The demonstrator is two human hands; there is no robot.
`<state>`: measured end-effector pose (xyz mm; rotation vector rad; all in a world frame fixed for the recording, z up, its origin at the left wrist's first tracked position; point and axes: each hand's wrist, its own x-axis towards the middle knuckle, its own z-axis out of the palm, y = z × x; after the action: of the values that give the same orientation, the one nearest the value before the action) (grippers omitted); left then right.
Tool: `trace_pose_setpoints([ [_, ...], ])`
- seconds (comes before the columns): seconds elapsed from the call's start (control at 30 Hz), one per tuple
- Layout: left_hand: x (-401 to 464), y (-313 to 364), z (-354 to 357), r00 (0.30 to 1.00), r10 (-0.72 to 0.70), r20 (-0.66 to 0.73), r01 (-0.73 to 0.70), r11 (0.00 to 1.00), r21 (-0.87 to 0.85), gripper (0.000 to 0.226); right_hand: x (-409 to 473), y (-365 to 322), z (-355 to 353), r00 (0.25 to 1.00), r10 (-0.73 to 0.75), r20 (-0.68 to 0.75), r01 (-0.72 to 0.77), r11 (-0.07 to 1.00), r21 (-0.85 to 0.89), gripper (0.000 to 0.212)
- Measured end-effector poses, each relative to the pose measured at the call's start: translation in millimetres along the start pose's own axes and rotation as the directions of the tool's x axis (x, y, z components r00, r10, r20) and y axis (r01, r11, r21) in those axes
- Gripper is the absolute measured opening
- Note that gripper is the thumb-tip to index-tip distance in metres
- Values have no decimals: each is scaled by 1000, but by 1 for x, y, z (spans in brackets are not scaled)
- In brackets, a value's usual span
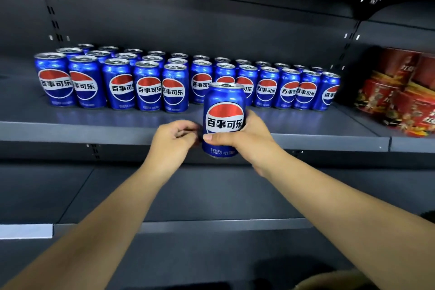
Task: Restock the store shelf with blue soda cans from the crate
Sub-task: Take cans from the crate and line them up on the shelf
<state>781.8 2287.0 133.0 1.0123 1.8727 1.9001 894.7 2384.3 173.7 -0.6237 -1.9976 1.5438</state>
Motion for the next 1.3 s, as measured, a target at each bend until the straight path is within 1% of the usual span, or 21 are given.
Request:
trace_pose_setpoints([
  [0.1, 14, 3, 7, 1000, 13, -8, -13, 1000, 5, 40, 15, -3, -3, 1000, -12, -21, 11, 1000, -10, 58],
  [0.23, 35, 7, 5, 999, 45, -10, -45, 999, 4, 39, 35, -2, 0, 999, -8, -49, 9, 1000, 18, 68],
  [0.33, 54, 7, 1, 997, 73, -20, -72, 996, 60, 37, 48, -2, 3, 998, -26, -61, 26, 1000, 12, 69],
  [0.5, 79, 10, 1, 995, 95, -28, -92, 992, 91, 37, 72, -6, 4, 993, -52, -105, 52, 999, -7, 67],
  [0.57, 88, 9, 0, 996, 84, -24, -81, 991, 104, 35, 80, -6, 4, 989, -65, -135, 61, 998, -32, 68],
  [0.7, 102, 4, -3, 999, 18, -37, -13, 990, 140, 25, 94, -5, 5, 985, -66, -160, 55, 996, -76, 70],
  [0.8, 109, -6, -5, 999, 11, -39, -2, 975, 223, 25, 101, -2, 7, 985, -61, -162, 41, 992, -123, 71],
  [0.87, 113, -15, -7, 999, 2, -34, 8, 962, 274, 28, 107, 1, 8, 983, -46, -177, 25, 992, -121, 71],
  [0.93, 115, -24, -6, 1000, -7, -30, 16, 945, 327, 27, 112, 4, 10, 980, -24, -198, 11, 998, -67, 69],
  [1.0, 115, -31, -2, 999, -6, -39, 20, 928, 372, 18, 114, 8, 13, 976, 4, -218, -3, 1000, 6, 66],
  [1.1, 113, -36, 4, 997, 27, -68, 6, 896, 443, 16, 117, 21, 17, 970, 47, -238, -37, 998, 47, 64],
  [1.2, 116, -37, 5, 994, 41, -104, 18, 859, 511, 13, 120, 37, 20, 966, 73, -247, -71, 997, 17, 68],
  [1.3, 118, -39, 6, 995, 56, -87, 9, 790, 613, 15, 122, 45, 20, 969, 59, -241, -69, 997, -32, 69],
])
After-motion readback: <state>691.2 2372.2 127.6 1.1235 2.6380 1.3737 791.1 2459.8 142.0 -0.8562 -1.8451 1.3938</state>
